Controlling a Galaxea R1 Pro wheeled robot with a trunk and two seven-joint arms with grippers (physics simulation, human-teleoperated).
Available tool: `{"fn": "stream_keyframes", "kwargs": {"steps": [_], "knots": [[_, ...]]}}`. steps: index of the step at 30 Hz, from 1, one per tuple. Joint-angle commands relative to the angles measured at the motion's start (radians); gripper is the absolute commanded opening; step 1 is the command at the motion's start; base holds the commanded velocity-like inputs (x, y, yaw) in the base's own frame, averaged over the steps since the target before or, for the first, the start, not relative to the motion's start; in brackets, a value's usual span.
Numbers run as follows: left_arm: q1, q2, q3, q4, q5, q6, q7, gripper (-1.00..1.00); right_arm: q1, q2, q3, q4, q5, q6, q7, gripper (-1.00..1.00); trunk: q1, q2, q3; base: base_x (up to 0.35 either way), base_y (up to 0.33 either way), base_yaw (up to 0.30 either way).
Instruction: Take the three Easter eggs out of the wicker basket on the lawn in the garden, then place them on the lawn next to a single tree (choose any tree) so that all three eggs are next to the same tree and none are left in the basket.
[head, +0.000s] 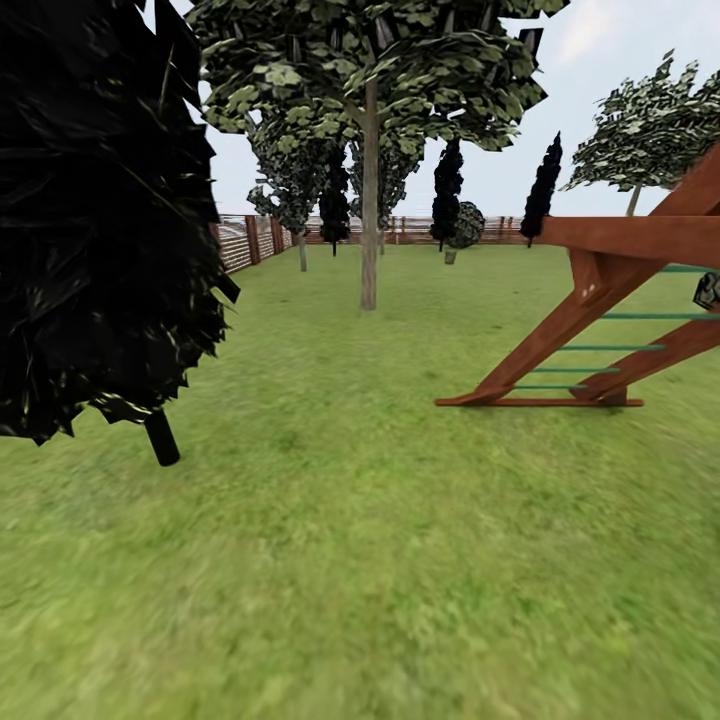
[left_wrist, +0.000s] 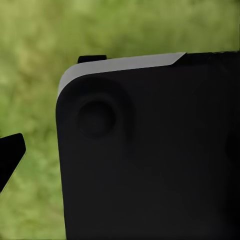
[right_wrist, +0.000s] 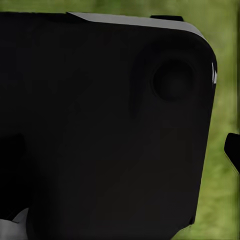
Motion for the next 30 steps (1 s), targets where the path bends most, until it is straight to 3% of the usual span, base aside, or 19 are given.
{"fn": "stream_keyframes", "kwargs": {"steps": [1,30], "knots": [[-0.001,0.0,-0.001,0.001,-0.002,-0.004,-0.001,1.0,-0.001,0.0,0.0,0.001,0.002,-0.003,0.0,1.0,0.001,0.0,-0.001,0.339,0.0,0.0],[-0.001,0.0,-0.001,0.001,-0.002,-0.004,-0.001,1.0,-0.001,0.002,-0.005,-0.003,-0.005,-0.004,0.0,1.0,0.001,0.0,-0.001,0.339,0.0,0.0]]}}
